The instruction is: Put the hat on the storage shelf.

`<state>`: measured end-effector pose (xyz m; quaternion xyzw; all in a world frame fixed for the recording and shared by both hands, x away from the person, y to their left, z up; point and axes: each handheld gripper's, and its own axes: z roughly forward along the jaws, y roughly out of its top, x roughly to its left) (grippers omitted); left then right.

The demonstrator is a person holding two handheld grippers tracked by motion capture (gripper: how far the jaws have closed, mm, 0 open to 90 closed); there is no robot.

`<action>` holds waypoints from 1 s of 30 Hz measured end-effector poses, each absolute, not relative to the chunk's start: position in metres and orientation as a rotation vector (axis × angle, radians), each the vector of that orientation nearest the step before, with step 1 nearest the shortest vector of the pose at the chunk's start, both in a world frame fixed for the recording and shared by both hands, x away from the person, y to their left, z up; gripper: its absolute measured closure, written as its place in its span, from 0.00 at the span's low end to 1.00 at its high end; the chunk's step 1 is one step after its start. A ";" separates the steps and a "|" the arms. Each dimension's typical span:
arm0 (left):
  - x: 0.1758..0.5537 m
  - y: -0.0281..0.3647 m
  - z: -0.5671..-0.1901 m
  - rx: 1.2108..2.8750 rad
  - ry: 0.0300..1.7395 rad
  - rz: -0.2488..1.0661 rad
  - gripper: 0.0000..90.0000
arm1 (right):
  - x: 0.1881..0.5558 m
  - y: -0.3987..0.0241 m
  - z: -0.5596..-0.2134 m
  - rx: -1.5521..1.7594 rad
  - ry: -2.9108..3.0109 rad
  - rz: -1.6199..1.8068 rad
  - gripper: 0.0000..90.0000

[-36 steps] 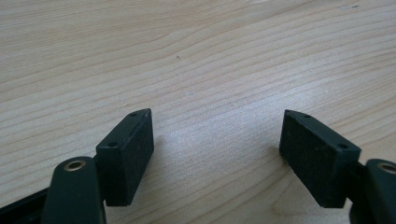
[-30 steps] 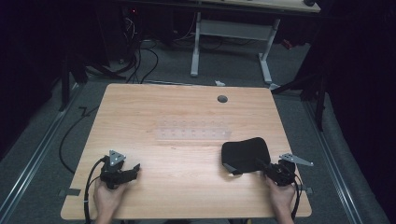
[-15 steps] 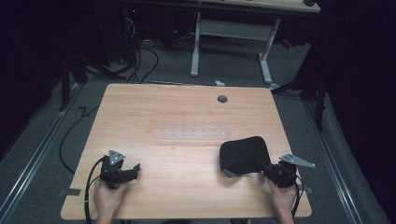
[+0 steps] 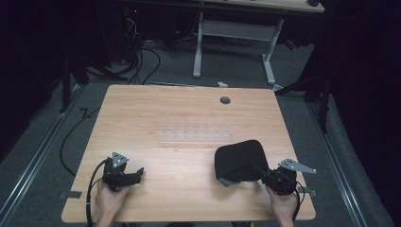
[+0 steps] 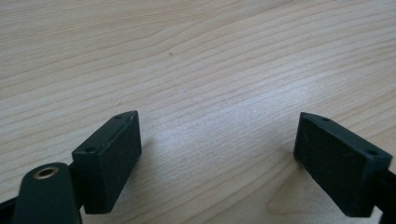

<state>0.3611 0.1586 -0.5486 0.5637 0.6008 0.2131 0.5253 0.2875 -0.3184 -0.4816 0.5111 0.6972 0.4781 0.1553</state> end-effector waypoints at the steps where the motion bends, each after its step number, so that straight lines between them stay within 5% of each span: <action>1: 0.360 0.159 -0.548 1.360 1.428 0.505 0.18 | 0.287 -0.316 -0.481 1.451 2.007 1.371 0.95; 9: 0.353 0.154 -0.526 1.362 1.363 0.392 0.29 | 0.290 -0.293 -0.481 1.453 2.062 1.439 0.95; 30: 0.311 0.071 -0.487 1.497 0.987 0.202 0.26 | 0.302 -0.253 -0.470 1.379 2.169 1.493 0.95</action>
